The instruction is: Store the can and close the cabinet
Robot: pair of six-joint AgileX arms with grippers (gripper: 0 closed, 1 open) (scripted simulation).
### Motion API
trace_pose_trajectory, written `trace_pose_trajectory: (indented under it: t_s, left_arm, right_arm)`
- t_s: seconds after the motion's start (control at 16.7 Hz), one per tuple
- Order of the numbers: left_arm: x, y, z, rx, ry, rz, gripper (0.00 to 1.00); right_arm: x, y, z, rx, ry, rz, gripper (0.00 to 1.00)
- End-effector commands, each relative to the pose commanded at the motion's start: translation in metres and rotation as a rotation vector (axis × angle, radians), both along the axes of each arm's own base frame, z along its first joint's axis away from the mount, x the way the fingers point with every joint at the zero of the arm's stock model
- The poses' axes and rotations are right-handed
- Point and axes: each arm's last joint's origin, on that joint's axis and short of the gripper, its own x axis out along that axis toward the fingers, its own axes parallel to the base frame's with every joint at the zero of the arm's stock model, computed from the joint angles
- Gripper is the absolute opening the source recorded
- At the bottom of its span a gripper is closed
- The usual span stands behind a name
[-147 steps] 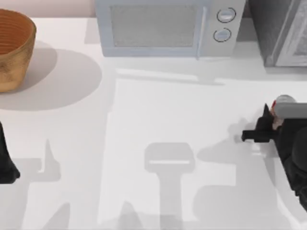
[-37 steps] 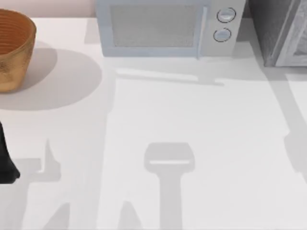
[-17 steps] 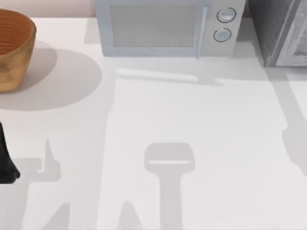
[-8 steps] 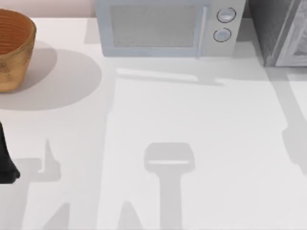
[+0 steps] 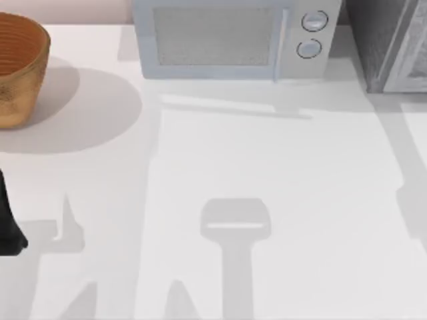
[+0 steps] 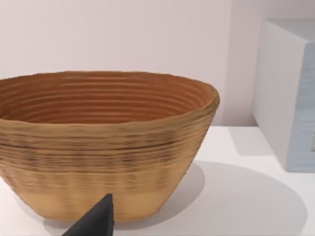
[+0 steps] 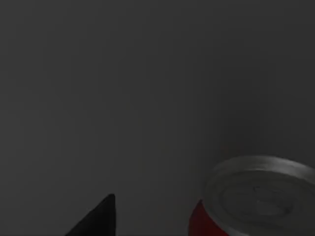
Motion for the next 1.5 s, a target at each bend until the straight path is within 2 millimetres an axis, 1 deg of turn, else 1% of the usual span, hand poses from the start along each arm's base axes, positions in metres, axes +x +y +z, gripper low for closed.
trace_pose_trajectory:
  t_s: [0.18, 0.36, 0.54, 0.66, 0.84, 0.96, 1.08, 1.26, 1.38, 1.5]
  left_arm:
    - [0.000, 0.000, 0.000, 0.000, 0.000, 0.000, 1.00]
    - [0.000, 0.000, 0.000, 0.000, 0.000, 0.000, 1.00]
    - [0.000, 0.000, 0.000, 0.000, 0.000, 0.000, 1.00]
    - [0.000, 0.000, 0.000, 0.000, 0.000, 0.000, 1.00]
    - [0.000, 0.000, 0.000, 0.000, 0.000, 0.000, 1.00]
    - [0.000, 0.000, 0.000, 0.000, 0.000, 0.000, 1.00]
    - [0.000, 0.000, 0.000, 0.000, 0.000, 0.000, 1.00]
    - [0.000, 0.000, 0.000, 0.000, 0.000, 0.000, 1.00]
    - [0.000, 0.000, 0.000, 0.000, 0.000, 0.000, 1.00]
    - [0.000, 0.000, 0.000, 0.000, 0.000, 0.000, 1.00]
  right_arm:
    - [-0.027, -0.005, 0.005, -0.002, -0.002, 0.001, 1.00]
    - [-0.066, -0.012, 0.003, -0.004, -0.004, 0.001, 1.00]
    - [-0.113, -0.020, -0.013, -0.005, -0.004, 0.000, 1.00]
    - [-0.146, -0.025, -0.034, -0.006, -0.003, 0.000, 1.00]
    - [-0.194, -0.031, -0.081, -0.007, -0.001, -0.002, 1.00]
    - [-0.221, -0.035, -0.120, -0.007, 0.000, -0.003, 1.00]
    - [-0.244, -0.037, -0.164, -0.006, 0.002, -0.003, 1.00]
    - [-0.267, -0.040, -0.232, -0.005, 0.004, -0.004, 1.00]
    - [-0.276, -0.041, -0.275, -0.004, 0.005, -0.004, 1.00]
    - [-0.280, -0.042, -0.314, -0.004, 0.005, -0.003, 1.00]
